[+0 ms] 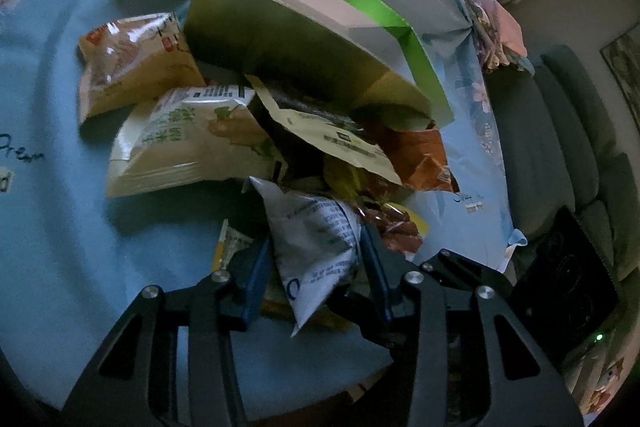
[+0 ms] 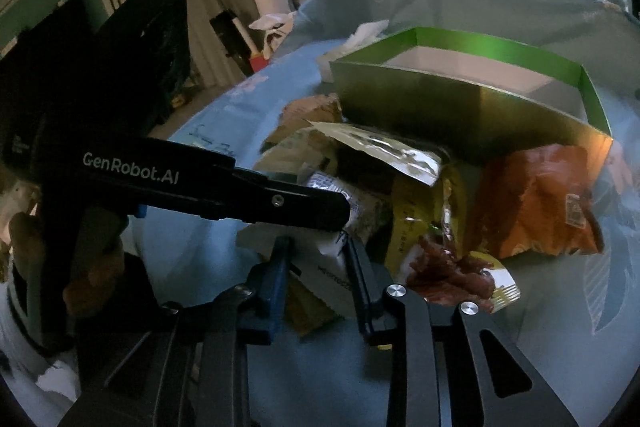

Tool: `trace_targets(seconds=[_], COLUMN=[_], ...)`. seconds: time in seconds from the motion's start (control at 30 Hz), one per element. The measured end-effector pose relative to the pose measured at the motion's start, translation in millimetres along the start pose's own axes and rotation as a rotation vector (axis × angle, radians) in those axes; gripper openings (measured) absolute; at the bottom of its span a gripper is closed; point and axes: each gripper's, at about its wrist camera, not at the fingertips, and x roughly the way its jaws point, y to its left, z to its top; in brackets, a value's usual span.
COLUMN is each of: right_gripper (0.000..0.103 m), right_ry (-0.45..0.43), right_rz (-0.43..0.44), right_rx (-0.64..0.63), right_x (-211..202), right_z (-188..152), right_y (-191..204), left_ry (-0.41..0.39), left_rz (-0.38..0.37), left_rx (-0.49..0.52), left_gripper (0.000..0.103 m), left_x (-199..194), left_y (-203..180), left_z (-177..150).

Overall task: Organize snacks
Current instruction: 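Grasp the white wrapped pastry packet with the left gripper, then carry the white packet over the green box and open the left gripper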

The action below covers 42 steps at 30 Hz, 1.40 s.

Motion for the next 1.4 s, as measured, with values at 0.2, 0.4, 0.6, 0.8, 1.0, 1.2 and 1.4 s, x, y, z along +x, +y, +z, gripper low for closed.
trace_targets(seconds=[0.2, 0.4, 0.6, 0.8, 1.0, 1.2, 1.4], right_gripper=[0.03, 0.03, 0.03, 0.03, 0.03, 0.03, 0.03], right_ry=[-0.059, -0.133, -0.199, -0.241, -0.207, -0.15, -0.078], right_rz=[0.017, 0.009, -0.038, -0.054, -0.059, -0.08, -0.106], right_rx=[-0.022, -0.043, -0.043, 0.001, 0.042, 0.067, 0.094], right_x=[-18, -35, -42, -38, -9, 18, 39], right_z=[11, 31, 63, 100, 130, 134, 134], right_y=[12, 14, -2, -37, -74, -99, -109], left_ry=[-0.066, -0.12, -0.162, -0.168, -0.147, -0.113, -0.051], left_rz=[0.012, 0.014, 0.01, -0.009, -0.031, -0.038, -0.006], left_rx=[0.035, 0.087, 0.138, 0.131, 0.089, 0.033, -0.016], left_gripper=[0.044, 0.044, 0.044, 0.044, 0.044, 0.044, 0.044], left_x=[-22, -34, -29, -13, 17, 43, 62], left_y=[-13, -33, -53, -59, -45, -26, -13], left_z=[2, 23, 65, 116, 156, 173, 178])
